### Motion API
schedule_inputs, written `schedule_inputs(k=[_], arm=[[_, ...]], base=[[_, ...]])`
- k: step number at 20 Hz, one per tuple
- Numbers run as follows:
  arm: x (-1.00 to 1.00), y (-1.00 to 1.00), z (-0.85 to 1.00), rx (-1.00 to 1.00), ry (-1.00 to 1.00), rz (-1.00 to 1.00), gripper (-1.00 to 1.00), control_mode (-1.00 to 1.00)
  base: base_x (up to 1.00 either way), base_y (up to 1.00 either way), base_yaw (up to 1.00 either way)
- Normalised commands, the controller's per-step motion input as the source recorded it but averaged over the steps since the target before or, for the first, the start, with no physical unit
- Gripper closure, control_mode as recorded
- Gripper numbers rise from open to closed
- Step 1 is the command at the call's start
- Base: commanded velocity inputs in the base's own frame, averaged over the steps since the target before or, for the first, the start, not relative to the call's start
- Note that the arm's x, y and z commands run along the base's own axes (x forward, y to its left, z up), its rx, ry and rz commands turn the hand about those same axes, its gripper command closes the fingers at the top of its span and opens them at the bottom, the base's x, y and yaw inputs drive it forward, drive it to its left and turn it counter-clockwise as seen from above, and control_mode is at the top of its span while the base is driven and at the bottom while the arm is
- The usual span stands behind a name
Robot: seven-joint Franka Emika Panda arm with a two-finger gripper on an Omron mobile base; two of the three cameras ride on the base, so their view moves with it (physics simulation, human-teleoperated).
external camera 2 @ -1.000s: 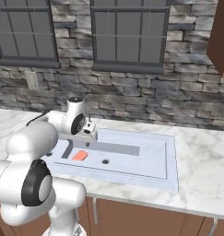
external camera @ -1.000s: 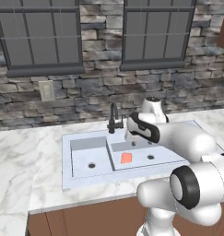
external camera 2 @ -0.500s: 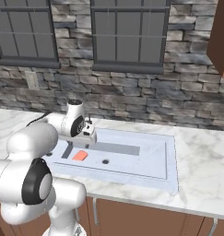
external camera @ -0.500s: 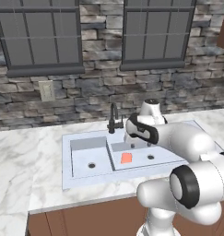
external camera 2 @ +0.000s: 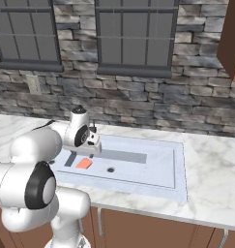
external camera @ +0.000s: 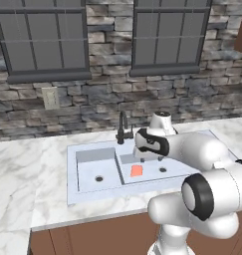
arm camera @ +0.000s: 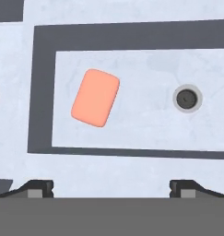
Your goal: Pick up the bar soap and bar soap from the sink, and place them back in the cabinet, and close the cabinet door.
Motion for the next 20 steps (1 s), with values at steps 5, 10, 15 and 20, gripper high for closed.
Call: schedule_inputs(k=[5,10,15,20], arm=[[0.04,0.02,-0.12,0.00,0.03,0.00,-1.00,-1.00],[0.01,0.03,-0.10,0.00,0.04,0.00,-1.00,-1.00],[0.00,0.04,-0.07,0.00,0.03,0.00,-1.00,-1.00],[0.03,0.04,-0.09,0.00,0.02,0.00,-1.00,-1.00]], base=[[0.00,0.00,0.00],[0.00,0.00,0.00],[0.00,0.00,0.00],[0.00,0.00,0.00]])
